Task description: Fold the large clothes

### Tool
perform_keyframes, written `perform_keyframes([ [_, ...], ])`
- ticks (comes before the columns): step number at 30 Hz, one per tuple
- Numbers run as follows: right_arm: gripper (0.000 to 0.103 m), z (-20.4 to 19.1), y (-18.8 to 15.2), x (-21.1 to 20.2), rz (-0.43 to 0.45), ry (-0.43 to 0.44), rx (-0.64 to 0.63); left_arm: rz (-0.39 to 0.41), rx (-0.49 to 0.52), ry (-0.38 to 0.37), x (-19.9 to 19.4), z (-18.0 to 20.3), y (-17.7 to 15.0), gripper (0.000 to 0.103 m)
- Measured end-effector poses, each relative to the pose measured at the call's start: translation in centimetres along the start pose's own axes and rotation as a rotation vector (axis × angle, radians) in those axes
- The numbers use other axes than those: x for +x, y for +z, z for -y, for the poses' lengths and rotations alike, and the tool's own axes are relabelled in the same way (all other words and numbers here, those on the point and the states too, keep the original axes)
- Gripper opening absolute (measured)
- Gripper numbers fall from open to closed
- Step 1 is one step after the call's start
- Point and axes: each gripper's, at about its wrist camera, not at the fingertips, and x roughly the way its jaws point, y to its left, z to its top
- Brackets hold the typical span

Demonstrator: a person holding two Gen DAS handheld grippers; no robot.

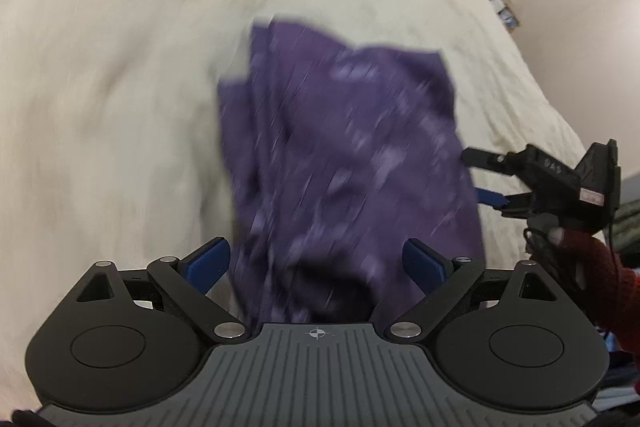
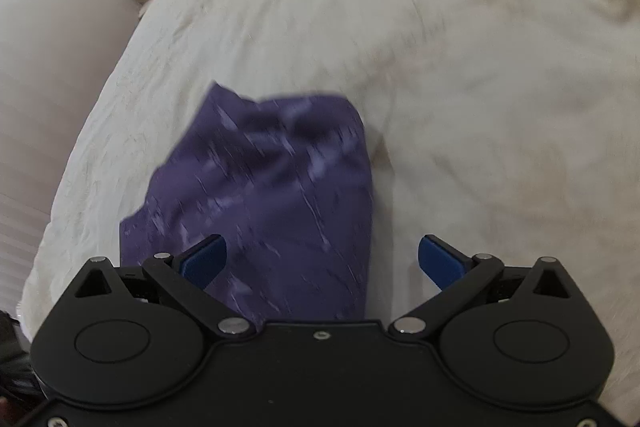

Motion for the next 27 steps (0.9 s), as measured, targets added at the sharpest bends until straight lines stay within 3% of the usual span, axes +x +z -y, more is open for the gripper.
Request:
perform_keyframes([
  [3, 0.102, 0.8, -0.6, 1.1, -0.032, 0.048, 0.040, -0.037, -0.044, -0.029, 1.6, -0.8, -0.4, 0.095],
  [5, 0.102, 1.1, -0.7, 2.0, -0.042, 0.077, 0.062, -0.056, -0.081, -0.053, 2.9, -1.2, -0.2, 0.103],
  [10, 0.103, 1.2, -0.1, 4.2, -0.081, 0.160, 0.093, -0.086, -0.127, -0.114, 5.6, -2.1, 0.4, 0.103],
  [17, 0.103, 1.5, 0.6, 5.8, -0.097, 0.243, 0.122, -0.099, -0.159, -0.208, 5.8, -2.9, 0.3, 0.101],
  [22, 0.076, 1.0, 1.4, 4.4, -0.122, 0.232, 0.068, -0.096, -0.158, -0.275, 6.1, -1.6, 0.4, 0.101],
  [27, 0.070, 1.2, 3.7, 1.6, -0.080, 0.280, 0.009, -0.063, -0.135, -0.306, 7.4, 2.5, 0.8, 0.101],
])
